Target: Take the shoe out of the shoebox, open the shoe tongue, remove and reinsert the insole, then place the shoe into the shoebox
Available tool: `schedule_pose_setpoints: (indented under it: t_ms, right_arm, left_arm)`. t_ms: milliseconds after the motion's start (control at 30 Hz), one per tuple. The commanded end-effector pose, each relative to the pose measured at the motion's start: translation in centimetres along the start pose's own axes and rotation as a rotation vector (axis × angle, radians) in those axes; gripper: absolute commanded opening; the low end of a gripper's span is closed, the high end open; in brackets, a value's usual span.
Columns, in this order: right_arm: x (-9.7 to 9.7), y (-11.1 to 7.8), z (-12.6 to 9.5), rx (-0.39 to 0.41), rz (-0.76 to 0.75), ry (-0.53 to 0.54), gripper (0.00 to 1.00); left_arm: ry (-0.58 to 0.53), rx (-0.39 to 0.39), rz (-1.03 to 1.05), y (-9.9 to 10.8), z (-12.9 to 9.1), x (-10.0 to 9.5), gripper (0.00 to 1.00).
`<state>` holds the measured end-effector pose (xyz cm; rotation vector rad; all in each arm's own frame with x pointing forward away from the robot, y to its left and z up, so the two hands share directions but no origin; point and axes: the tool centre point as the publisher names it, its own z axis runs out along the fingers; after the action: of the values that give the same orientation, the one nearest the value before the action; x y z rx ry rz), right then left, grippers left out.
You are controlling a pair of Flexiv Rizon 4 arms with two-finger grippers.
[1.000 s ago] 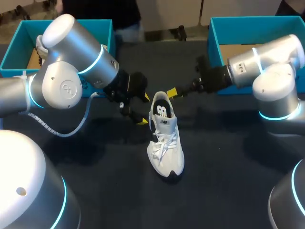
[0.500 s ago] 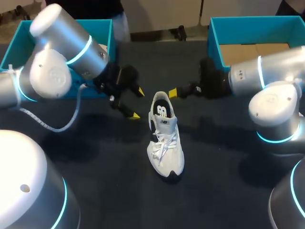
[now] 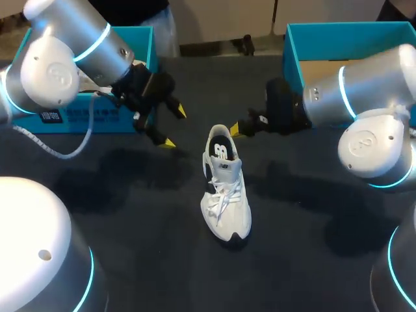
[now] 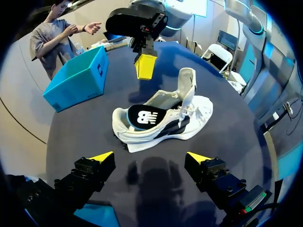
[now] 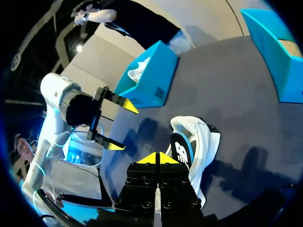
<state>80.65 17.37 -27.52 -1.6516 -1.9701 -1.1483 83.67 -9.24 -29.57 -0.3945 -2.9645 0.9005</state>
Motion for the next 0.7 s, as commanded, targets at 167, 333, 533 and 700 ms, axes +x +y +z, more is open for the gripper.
schedule_pose_setpoints:
  t_ms: [167, 333, 533, 700]
  right_arm:
    - [-0.1, 0.1, 0.6, -0.022, 0.015, -0.243, 0.00]
    - [-0.8, 0.0, 1.3, -0.019, 0.037, -0.400, 0.00]
    - [-1.0, -0.3, 2.2, -0.026, 0.059, -0.594, 0.00]
    - [-1.0, -0.6, 3.5, -0.034, 0.065, -0.683, 0.00]
  left_arm:
    - [-0.010, -0.006, 0.014, 0.9, -2.6, 0.5, 1.00]
    - [-0.031, 0.001, 0.031, 1.4, -3.8, 0.4, 1.00]
    - [-0.044, 0.006, 0.030, 1.7, -4.1, -0.1, 1.00]
    - [-0.044, 0.006, 0.030, 1.7, -4.1, -0.1, 1.00]
